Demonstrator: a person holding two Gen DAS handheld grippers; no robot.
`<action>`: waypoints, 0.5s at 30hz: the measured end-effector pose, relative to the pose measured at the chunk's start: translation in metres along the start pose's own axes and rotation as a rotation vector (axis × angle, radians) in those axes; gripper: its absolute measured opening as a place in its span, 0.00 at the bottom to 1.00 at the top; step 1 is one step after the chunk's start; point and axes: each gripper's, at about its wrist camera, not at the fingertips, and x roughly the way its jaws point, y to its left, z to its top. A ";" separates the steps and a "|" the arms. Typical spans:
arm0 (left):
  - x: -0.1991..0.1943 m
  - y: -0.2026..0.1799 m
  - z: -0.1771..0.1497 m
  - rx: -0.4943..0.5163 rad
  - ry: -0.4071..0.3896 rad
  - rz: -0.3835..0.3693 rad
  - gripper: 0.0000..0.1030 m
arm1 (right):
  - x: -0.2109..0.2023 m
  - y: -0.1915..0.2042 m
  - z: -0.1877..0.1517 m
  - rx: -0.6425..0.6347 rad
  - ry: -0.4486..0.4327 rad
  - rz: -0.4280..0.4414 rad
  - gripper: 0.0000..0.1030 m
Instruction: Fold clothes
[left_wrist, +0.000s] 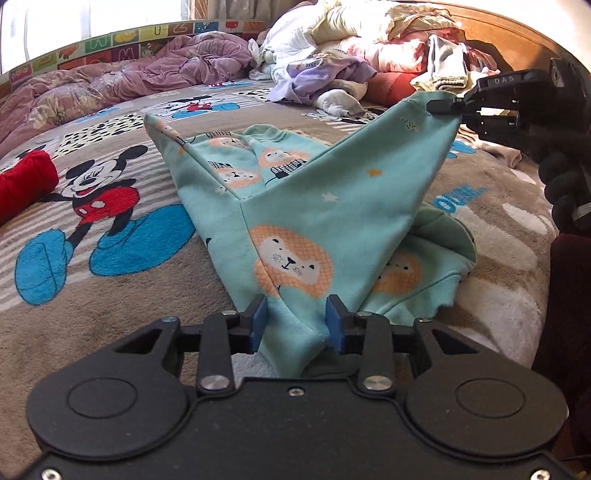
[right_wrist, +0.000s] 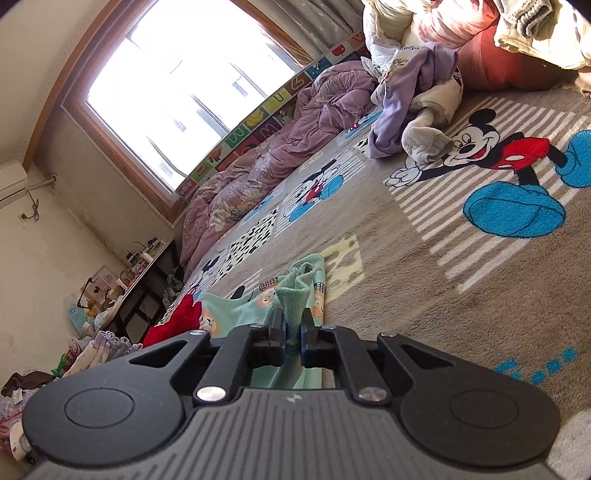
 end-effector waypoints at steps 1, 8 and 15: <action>-0.002 0.002 0.000 -0.005 -0.004 -0.015 0.33 | -0.002 -0.002 -0.001 0.008 -0.004 0.013 0.09; 0.000 0.014 -0.003 -0.051 0.042 -0.108 0.33 | -0.019 -0.016 -0.011 0.068 -0.051 0.083 0.09; -0.028 0.038 0.022 -0.190 -0.118 -0.078 0.33 | -0.008 -0.047 -0.021 0.137 0.009 0.118 0.09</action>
